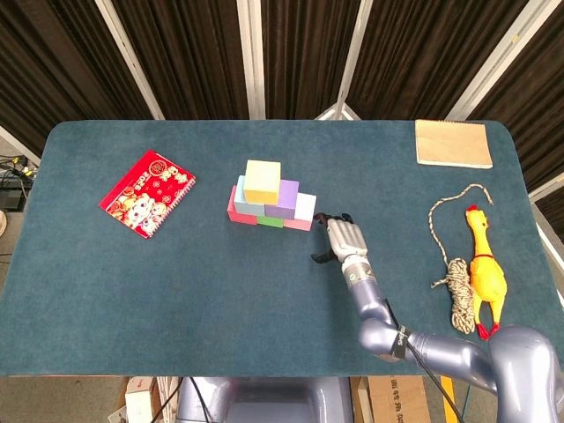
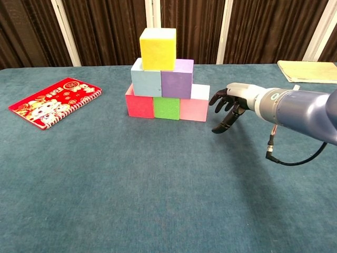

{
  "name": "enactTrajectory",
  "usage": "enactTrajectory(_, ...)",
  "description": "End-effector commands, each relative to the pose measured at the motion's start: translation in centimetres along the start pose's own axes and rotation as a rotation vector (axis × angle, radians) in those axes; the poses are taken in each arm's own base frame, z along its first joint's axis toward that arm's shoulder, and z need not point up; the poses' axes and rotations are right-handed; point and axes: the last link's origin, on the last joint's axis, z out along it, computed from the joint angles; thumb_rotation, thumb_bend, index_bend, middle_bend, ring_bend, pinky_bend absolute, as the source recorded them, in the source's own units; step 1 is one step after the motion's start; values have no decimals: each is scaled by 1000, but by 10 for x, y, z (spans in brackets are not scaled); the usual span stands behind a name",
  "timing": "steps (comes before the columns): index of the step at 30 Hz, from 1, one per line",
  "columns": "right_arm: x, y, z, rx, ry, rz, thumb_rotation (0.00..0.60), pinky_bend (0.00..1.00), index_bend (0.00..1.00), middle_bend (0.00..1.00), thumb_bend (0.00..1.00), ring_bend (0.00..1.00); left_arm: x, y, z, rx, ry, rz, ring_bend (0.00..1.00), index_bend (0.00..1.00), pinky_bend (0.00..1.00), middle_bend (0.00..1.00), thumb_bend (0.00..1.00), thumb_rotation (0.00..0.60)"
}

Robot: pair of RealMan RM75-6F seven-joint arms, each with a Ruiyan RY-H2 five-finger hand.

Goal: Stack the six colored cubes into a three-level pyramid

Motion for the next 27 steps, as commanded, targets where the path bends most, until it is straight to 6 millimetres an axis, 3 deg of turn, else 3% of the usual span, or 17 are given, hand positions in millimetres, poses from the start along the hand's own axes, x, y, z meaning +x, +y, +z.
enactTrajectory(1, 4, 5, -1, -15, 13, -13, 600, 0, 216, 240, 247, 177, -1, 0, 0, -1, -2, 2, 5, 180, 0, 69, 315, 600)
enactTrajectory(8, 17, 20, -17, -46, 49, -63, 600, 0, 216, 241, 247, 176, -2, 1, 0, -6, -6, 9, 5, 180, 0, 69, 316, 600)
enactTrajectory(12, 32, 36, -37, -74, 97, -72, 600, 0, 216, 240, 247, 176, -1, 2, -2, -10, -7, 7, 5, 181, 0, 72, 315, 600)
enactTrajectory(19, 53, 86, -97, -66, 202, -109, 600, 0, 216, 236, 246, 165, -1, 5, -8, -34, -34, 23, 5, 181, 0, 73, 316, 600)
enactTrajectory(27, 57, 154, -167, -29, 345, -153, 600, 0, 211, 193, 247, 123, 2, 13, -23, -49, -65, 34, 5, 181, 0, 75, 316, 600)
